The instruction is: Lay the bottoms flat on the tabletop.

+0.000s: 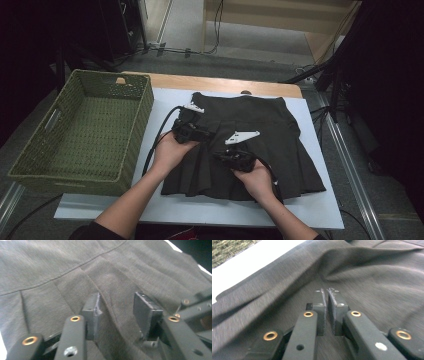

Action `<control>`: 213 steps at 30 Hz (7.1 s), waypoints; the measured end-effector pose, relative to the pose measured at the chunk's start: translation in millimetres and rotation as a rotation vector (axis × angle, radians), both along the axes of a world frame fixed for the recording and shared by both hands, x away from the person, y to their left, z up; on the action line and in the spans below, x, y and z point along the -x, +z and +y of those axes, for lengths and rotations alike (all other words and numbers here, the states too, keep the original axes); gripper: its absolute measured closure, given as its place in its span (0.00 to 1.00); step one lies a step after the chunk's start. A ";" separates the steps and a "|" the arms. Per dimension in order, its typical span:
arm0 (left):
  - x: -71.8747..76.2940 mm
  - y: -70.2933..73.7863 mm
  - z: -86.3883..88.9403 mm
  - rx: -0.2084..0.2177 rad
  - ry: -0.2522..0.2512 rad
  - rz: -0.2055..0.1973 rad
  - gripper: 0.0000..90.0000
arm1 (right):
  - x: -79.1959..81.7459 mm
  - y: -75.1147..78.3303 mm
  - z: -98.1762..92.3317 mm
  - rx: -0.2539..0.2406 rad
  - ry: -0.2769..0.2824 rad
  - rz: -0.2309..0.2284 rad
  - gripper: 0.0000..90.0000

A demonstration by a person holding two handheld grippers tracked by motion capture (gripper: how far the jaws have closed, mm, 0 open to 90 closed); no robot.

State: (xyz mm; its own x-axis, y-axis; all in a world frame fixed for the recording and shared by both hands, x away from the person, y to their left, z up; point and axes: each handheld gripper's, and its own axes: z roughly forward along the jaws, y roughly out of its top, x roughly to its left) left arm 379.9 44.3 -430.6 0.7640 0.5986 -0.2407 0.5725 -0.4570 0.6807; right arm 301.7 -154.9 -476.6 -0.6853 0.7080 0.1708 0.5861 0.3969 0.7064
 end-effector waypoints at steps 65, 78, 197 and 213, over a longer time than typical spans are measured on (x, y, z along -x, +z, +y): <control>53.6 -37.3 -24.2 -0.011 -0.140 0.010 0.53 | 64.4 0.6 -61.2 0.003 -0.108 -0.014 0.56; 51.0 -40.9 -29.1 -0.018 -0.137 0.001 0.52 | 97.8 0.8 -36.9 0.004 -0.080 -0.016 0.47; 43.8 -27.9 20.9 0.001 -0.130 -0.021 0.23 | 125.1 12.0 -258.2 0.019 -0.627 -0.037 0.79; 44.3 -28.5 19.8 0.003 -0.129 -0.023 0.23 | 87.6 -2.3 -222.4 0.010 -0.521 -0.034 0.70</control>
